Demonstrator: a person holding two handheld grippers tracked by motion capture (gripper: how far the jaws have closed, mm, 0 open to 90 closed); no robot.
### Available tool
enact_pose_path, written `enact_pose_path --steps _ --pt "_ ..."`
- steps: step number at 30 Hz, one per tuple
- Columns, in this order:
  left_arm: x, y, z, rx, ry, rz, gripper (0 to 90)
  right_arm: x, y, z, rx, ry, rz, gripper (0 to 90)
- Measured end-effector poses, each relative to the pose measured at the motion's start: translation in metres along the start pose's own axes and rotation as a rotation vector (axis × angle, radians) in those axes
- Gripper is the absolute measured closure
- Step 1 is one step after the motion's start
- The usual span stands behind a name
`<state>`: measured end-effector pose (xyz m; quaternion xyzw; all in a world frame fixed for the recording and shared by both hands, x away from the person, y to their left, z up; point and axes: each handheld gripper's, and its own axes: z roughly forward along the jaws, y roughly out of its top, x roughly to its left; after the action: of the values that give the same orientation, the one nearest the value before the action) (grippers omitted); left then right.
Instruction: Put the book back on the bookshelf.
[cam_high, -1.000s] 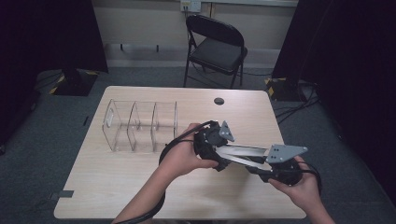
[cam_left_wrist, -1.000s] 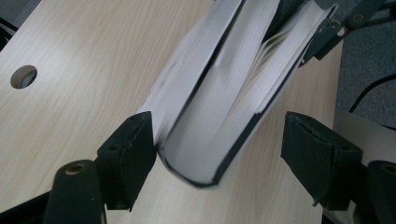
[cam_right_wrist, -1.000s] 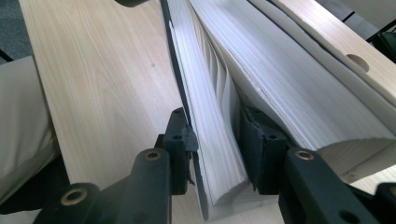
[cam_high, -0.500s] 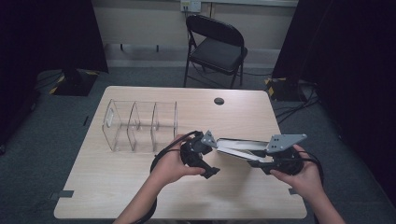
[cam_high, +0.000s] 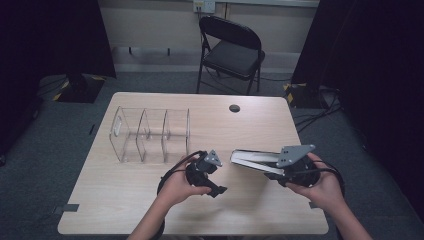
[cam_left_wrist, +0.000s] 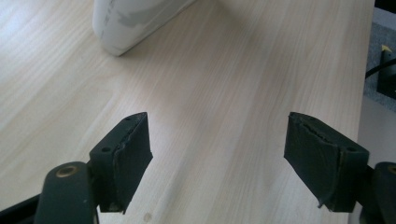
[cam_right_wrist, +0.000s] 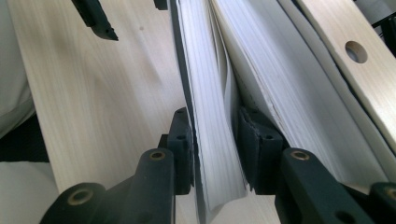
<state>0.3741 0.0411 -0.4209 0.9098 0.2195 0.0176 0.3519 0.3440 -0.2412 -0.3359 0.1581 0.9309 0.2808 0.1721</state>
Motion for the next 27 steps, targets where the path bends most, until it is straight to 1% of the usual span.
enact_pose_path --steps 1,3,4,5,8,9,10,13,14,15,16,18,19,20,21,22,23,25,26,27 --pt "0.001 -0.002 0.001 0.001 -0.001 -0.003 22.0 -0.001 0.002 -0.002 0.000 0.016 0.011 67.9" --pt "0.002 -0.007 0.004 -0.006 0.006 -0.008 21.9 -0.001 0.002 -0.003 0.000 0.023 0.016 68.0" --pt "0.004 -0.009 0.004 0.000 0.006 0.005 21.6 -0.003 0.002 -0.007 -0.012 0.054 0.038 68.2" --pt "0.004 -0.012 0.005 -0.006 0.005 -0.004 21.6 -0.003 0.002 -0.007 -0.012 0.054 0.038 68.2" --pt "0.004 -0.017 0.009 -0.007 0.008 -0.010 20.9 -0.006 0.000 -0.016 -0.036 0.091 0.075 70.2" --pt "0.004 -0.019 0.011 0.000 0.007 -0.011 21.0 -0.006 0.000 -0.019 -0.042 0.097 0.081 71.2" --pt "0.003 -0.022 0.014 -0.003 0.015 -0.022 20.5 -0.007 0.000 -0.023 -0.044 0.104 0.081 72.1" --pt "0.005 -0.025 0.017 0.000 0.019 -0.020 20.4 -0.007 0.002 -0.024 -0.035 0.104 0.080 72.4" --pt "0.006 -0.026 0.018 0.009 0.023 -0.009 20.4 -0.008 0.003 -0.023 -0.036 0.102 0.071 72.6" --pt "0.005 -0.028 0.020 0.003 0.021 -0.020 20.1 -0.009 0.003 -0.023 -0.034 0.103 0.066 72.7" --pt "0.006 -0.030 0.022 0.003 0.025 -0.026 20.0 -0.009 0.004 -0.023 -0.030 0.104 0.069 72.7" --pt "0.008 -0.033 0.025 0.017 0.039 -0.012 19.9 -0.012 0.004 -0.023 -0.028 0.110 0.082 72.7" --pt "0.009 -0.035 0.027 0.012 0.042 -0.023 19.9 -0.013 0.005 -0.023 -0.028 0.109 0.083 72.8" --pt "0.010 -0.037 0.028 0.022 0.037 -0.025 20.1 -0.016 0.005 -0.023 -0.031 0.110 0.082 72.9" --pt "0.010 -0.038 0.029 0.020 0.042 -0.031 20.1 -0.016 0.005 -0.023 -0.031 0.110 0.082 72.9" --pt "0.011 -0.039 0.031 0.018 0.041 -0.032 20.0 -0.016 0.005 -0.023 -0.031 0.111 0.090 73.0" --pt "0.011 -0.040 0.031 0.025 0.045 -0.032 19.9 -0.017 0.004 -0.023 -0.035 0.108 0.086 73.0" --pt "0.011 -0.042 0.033 0.026 0.047 -0.033 20.2 -0.019 0.004 -0.022 -0.039 0.115 0.090 73.0" --pt "0.011 -0.043 0.033 0.036 0.056 -0.016 20.3 -0.019 0.004 -0.022 -0.040 0.117 0.091 73.0" --pt "0.011 -0.044 0.034 0.034 0.059 -0.018 20.3 -0.020 0.004 -0.022 -0.038 0.116 0.095 73.0"
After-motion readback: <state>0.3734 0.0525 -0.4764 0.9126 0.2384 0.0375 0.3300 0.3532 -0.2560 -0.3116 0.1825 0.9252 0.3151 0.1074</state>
